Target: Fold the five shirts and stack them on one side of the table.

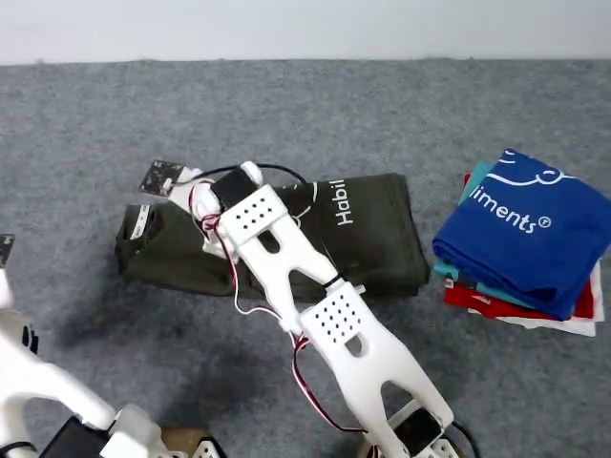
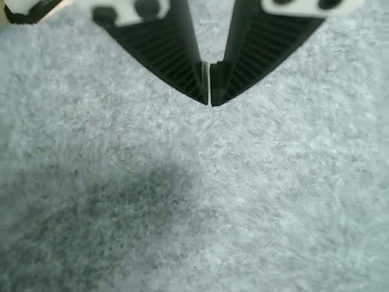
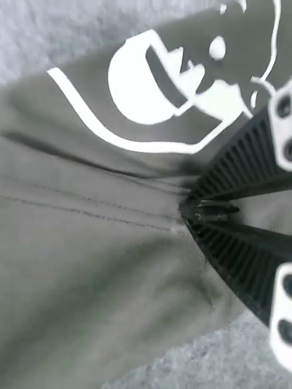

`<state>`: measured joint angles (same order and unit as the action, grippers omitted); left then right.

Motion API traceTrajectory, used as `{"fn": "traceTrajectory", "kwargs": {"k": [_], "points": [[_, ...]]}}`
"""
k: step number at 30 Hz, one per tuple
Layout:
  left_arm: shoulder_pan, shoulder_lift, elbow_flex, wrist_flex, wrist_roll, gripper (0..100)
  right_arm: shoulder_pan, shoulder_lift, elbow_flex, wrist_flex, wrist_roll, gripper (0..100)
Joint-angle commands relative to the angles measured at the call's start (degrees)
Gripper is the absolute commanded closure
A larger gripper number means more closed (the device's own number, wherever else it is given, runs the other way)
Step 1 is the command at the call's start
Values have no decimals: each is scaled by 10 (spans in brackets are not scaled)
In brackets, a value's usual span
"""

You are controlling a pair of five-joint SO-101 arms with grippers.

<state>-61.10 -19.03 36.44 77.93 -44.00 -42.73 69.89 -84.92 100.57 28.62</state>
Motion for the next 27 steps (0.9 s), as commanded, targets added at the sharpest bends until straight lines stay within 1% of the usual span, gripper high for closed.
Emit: {"fn": "traceTrajectory", "kwargs": {"k": [1, 5, 10, 12, 14, 17, 20, 24, 27], "points": [[4, -24, -54, 34, 21, 985, 8, -91, 14, 25, -5, 989], [4, -24, -77, 58, 26, 985, 9, -133, 118, 24, -6, 989], [1, -25, -95, 104, 26, 985, 21, -137, 265, 18, -7, 989], [0, -25, -110, 125, 26, 985, 36, -141, 271, 15, -8, 989], [0, -25, -130, 143, 26, 985, 51, -155, 247, 24, -25, 989], [0, -25, -166, 173, 32, 985, 78, -217, 226, 24, -58, 989], [0, -25, -204, 197, 63, 985, 100, -294, 258, 25, -72, 989], [0, -25, -240, 208, 98, 985, 128, -420, 385, 24, -91, 989], [0, -39, -240, 211, 107, 985, 144, -501, 499, 23, -104, 989]]}}
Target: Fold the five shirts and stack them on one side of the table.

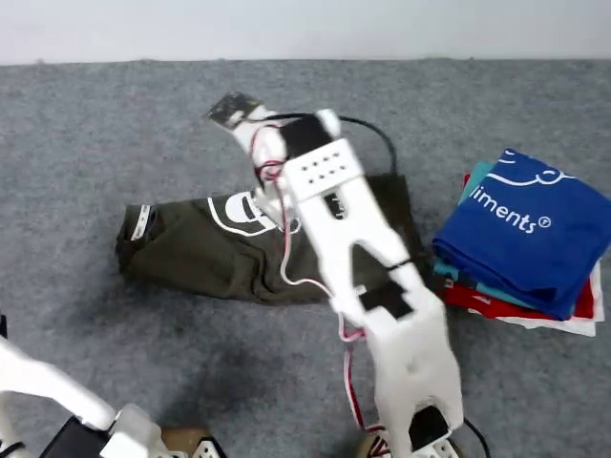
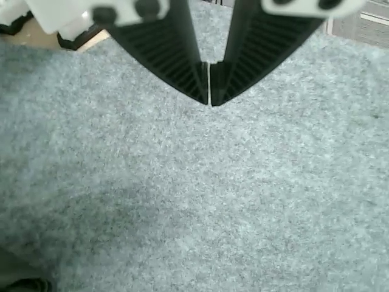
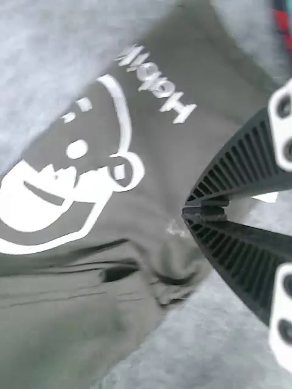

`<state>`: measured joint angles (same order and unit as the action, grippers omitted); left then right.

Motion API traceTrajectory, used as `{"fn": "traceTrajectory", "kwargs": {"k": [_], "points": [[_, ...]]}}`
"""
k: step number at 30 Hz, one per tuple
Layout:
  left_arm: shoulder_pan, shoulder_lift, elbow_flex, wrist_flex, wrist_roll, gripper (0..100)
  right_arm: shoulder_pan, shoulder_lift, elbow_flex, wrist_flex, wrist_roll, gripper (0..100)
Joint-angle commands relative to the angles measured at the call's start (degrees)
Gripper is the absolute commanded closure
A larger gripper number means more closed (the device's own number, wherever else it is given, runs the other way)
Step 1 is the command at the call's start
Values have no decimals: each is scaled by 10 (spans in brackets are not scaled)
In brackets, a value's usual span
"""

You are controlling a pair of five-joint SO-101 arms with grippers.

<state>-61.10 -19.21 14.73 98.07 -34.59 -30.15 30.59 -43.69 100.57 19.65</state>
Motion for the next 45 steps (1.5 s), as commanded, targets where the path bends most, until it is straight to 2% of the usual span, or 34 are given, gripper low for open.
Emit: {"fn": "traceTrajectory", "kwargs": {"k": [1, 4, 9, 15, 20, 23, 27, 31, 33, 39, 45], "points": [[2, -52, -23, 11, 13, 985, 23, -133, 124, 23, -15, 989], [11, -113, -22, 8, 13, 985, 38, -204, 213, 23, -15, 989], [76, -182, 18, 7, 15, 985, 87, -292, 319, 22, -15, 989], [136, -197, 55, 6, 123, 985, 169, -362, 389, 22, -15, 989], [215, -201, 52, 10, 181, 985, 231, -385, 410, 22, -15, 987], [238, -201, 52, 10, 205, 985, 253, -371, 410, 8, -15, 975], [258, -201, 51, 11, 239, 985, 256, -337, 409, -39, -23, 864], [273, -201, 51, 7, 239, 984, 254, -289, 406, -97, -102, 772], [280, -200, 53, 7, 239, 983, 254, -263, 406, -126, -112, 744], [279, -201, 51, 11, 214, 983, 236, -186, 406, -195, -115, 732], [278, -201, 52, 11, 196, 983, 218, -131, 375, -200, -147, 732]]}}
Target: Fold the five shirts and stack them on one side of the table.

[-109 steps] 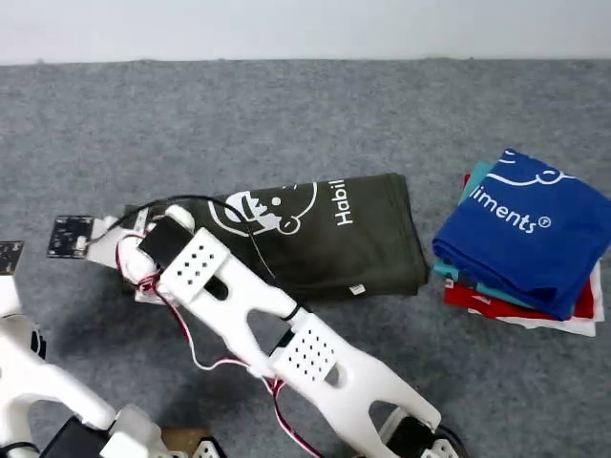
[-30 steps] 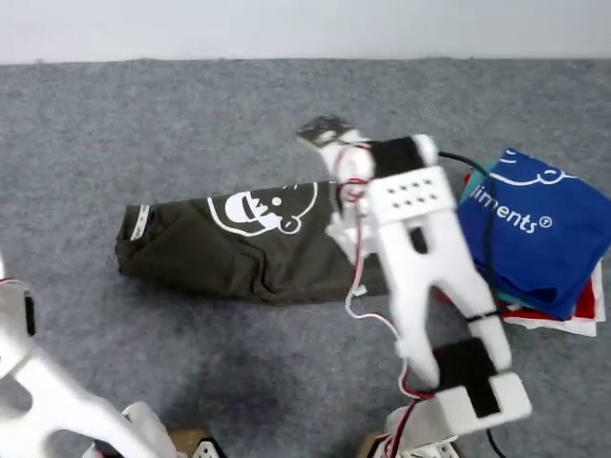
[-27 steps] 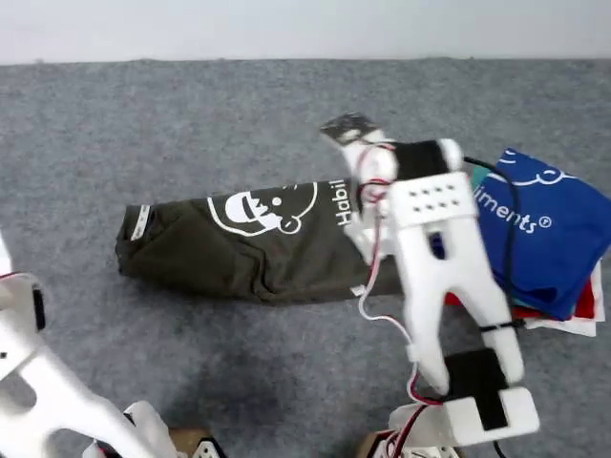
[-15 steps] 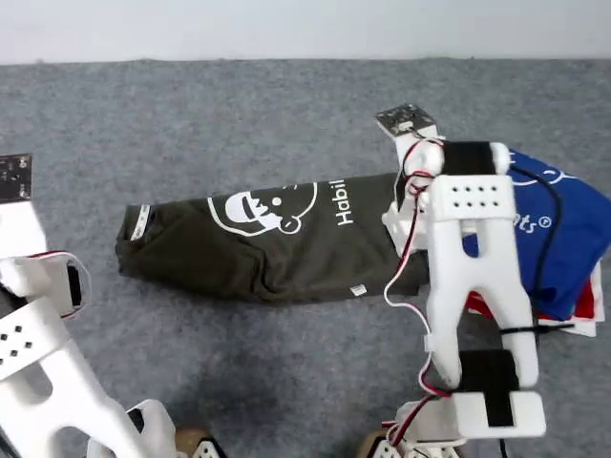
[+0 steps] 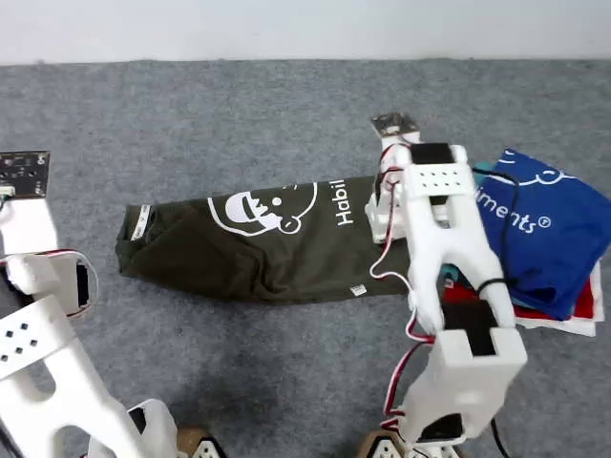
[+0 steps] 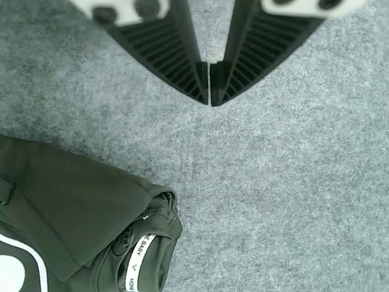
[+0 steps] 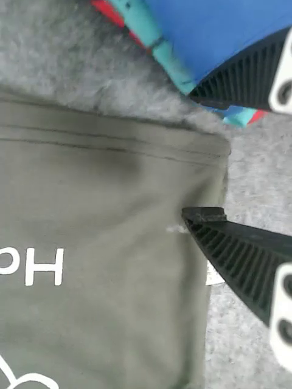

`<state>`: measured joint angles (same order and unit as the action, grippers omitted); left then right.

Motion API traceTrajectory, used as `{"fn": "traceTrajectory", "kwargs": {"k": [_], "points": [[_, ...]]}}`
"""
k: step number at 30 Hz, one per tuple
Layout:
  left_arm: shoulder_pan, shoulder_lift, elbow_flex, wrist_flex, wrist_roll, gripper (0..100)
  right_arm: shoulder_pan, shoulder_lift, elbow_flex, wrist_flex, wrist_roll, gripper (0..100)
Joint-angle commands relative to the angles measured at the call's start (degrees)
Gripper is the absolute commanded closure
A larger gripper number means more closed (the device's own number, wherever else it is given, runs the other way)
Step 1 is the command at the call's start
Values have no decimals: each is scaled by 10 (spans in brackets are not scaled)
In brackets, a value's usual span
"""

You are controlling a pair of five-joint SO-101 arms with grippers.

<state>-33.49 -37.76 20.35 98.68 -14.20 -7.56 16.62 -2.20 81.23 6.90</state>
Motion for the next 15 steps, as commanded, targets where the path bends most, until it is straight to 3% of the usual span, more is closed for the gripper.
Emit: {"fn": "traceTrajectory", "kwargs": {"k": [1, 15], "points": [[2, -16, -4, 4, -9, 983, -7, 23, -54, -7, -25, 732], [3, -16, -2, 2, -10, 983, -39, 255, -220, 13, -29, 745]]}}
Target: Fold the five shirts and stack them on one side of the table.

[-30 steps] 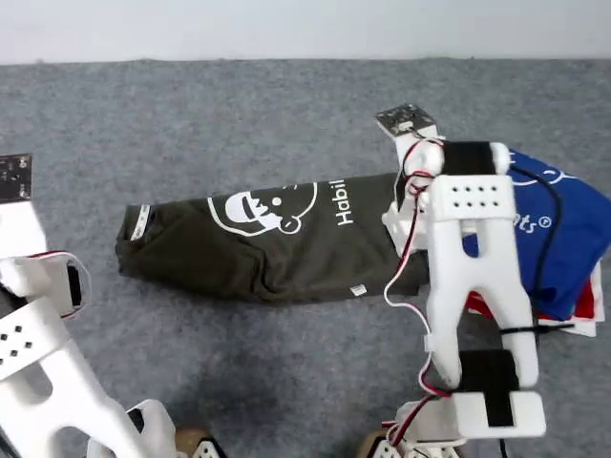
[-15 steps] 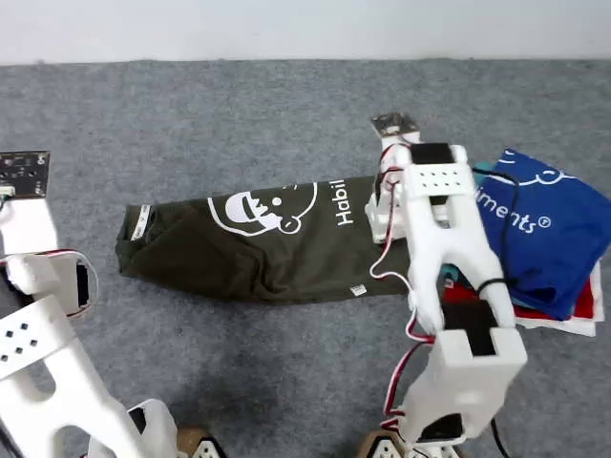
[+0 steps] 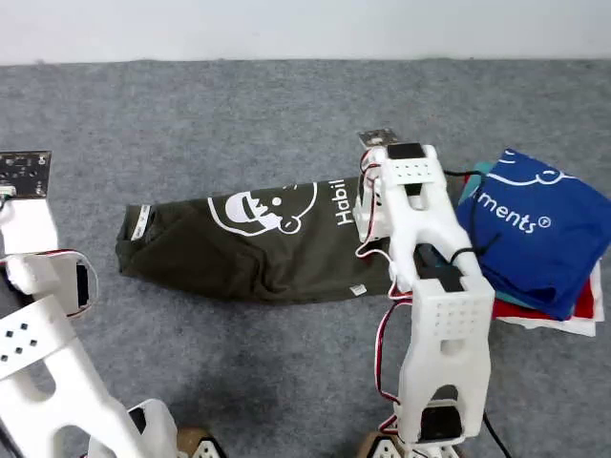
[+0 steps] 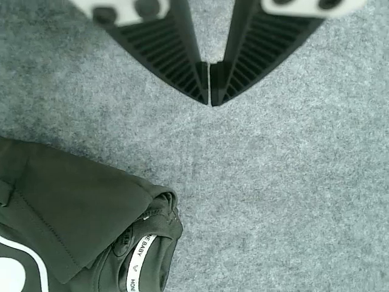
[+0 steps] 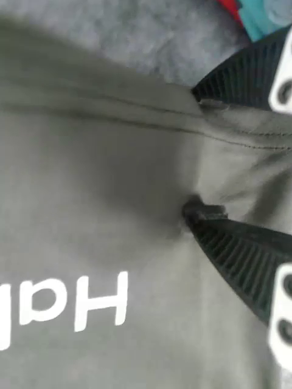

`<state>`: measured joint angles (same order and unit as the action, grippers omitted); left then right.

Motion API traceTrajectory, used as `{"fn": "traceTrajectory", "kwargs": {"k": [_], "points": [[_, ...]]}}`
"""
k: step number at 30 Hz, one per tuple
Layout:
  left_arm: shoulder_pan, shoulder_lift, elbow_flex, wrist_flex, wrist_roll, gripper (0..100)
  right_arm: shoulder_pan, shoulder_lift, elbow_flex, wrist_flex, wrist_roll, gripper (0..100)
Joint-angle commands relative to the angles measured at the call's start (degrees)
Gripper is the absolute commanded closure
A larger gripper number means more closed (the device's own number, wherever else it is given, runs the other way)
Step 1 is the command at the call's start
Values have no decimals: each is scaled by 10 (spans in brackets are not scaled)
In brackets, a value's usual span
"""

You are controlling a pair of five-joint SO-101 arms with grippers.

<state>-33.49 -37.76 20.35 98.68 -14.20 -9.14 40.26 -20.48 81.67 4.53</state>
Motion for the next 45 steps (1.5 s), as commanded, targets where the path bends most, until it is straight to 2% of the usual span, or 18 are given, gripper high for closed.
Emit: {"fn": "traceTrajectory", "kwargs": {"k": [1, 5, 6, 7, 15, 22, 25, 27, 34, 41, 45], "points": [[3, -16, -3, 2, -10, 984, -28, 28, -41, 11, -5, 772], [3, -16, -3, 2, -10, 984, -36, 41, -52, 16, 0, 985], [3, -16, -3, 2, -10, 984, -35, 36, -53, 23, 0, 993], [3, -16, -3, 2, -10, 984, -33, 29, -53, 32, 0, 972], [-1, -17, -16, 3, -10, 984, -64, -104, -53, 66, 47, 989], [-117, -16, -79, 3, -11, 983, -167, -258, -53, 80, 87, 989], [-158, -16, -81, 4, -51, 983, -217, -289, -53, 72, 89, 989], [-185, -16, -81, 4, -70, 983, -247, -291, -53, 64, 89, 989], [-237, -16, -80, 5, -70, 984, -338, -259, -53, -18, 89, 989], [-242, -16, -80, 18, -69, 984, -419, -218, -54, -109, 90, 989], [-242, -16, -80, 18, -69, 984, -436, -196, -54, -148, 90, 988]]}}
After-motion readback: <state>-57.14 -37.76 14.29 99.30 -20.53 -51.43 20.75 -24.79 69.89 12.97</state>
